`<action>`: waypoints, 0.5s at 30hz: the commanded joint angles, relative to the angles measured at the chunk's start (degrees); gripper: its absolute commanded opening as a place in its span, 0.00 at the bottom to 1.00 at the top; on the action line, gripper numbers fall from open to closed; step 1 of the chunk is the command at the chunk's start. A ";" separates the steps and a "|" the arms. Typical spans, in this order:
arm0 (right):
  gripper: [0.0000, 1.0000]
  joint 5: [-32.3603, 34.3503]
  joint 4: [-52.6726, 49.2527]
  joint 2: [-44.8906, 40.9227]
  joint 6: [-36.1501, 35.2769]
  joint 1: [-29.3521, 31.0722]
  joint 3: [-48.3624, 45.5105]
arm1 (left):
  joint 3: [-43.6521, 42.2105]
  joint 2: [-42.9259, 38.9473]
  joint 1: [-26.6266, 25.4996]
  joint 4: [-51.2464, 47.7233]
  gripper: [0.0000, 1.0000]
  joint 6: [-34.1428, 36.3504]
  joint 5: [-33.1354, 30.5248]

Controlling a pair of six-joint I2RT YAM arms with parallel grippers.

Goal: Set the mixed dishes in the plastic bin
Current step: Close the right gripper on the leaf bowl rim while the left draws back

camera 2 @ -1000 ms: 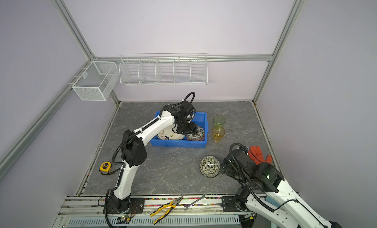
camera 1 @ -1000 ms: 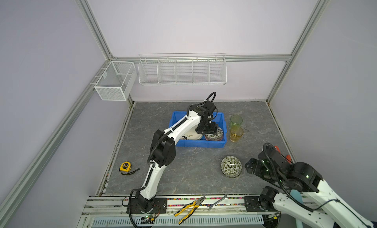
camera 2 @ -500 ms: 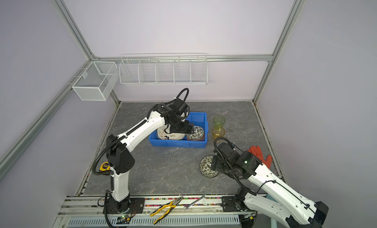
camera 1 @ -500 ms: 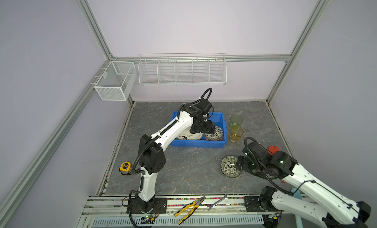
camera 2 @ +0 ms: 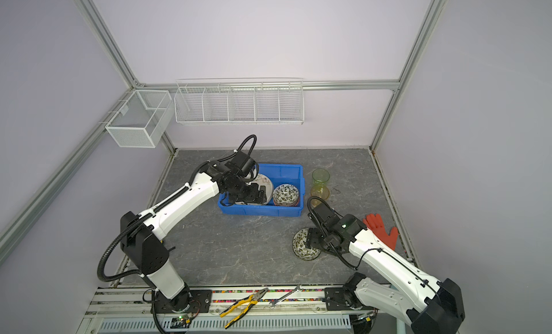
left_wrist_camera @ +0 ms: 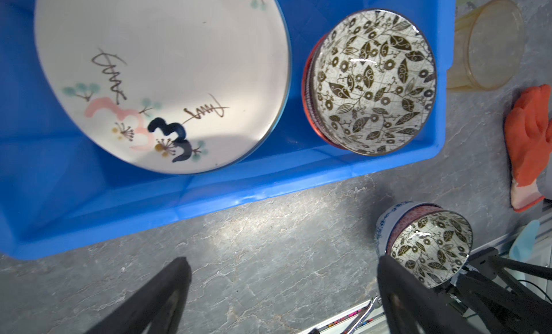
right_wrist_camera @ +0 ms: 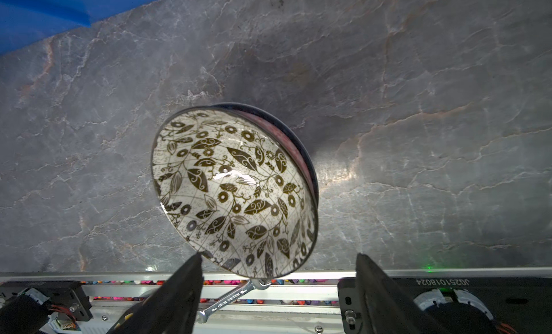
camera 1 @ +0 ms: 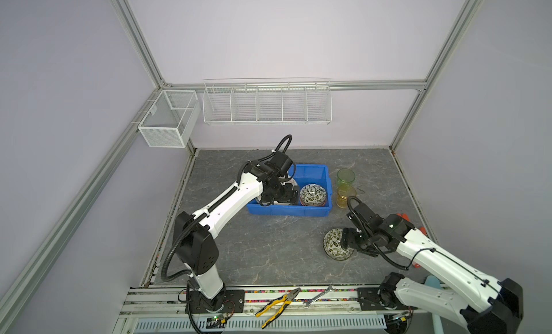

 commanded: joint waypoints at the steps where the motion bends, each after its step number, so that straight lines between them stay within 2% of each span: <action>1: 0.76 -1.64 1.87 1.50 -2.17 -0.51 -0.91 | -3.31 -4.28 1.12 0.37 0.97 -1.46 -1.75; 15: 0.54 -0.06 1.55 5.75 -4.96 -1.00 -0.91 | -15.11 -17.60 3.53 -2.04 1.00 -5.92 -7.92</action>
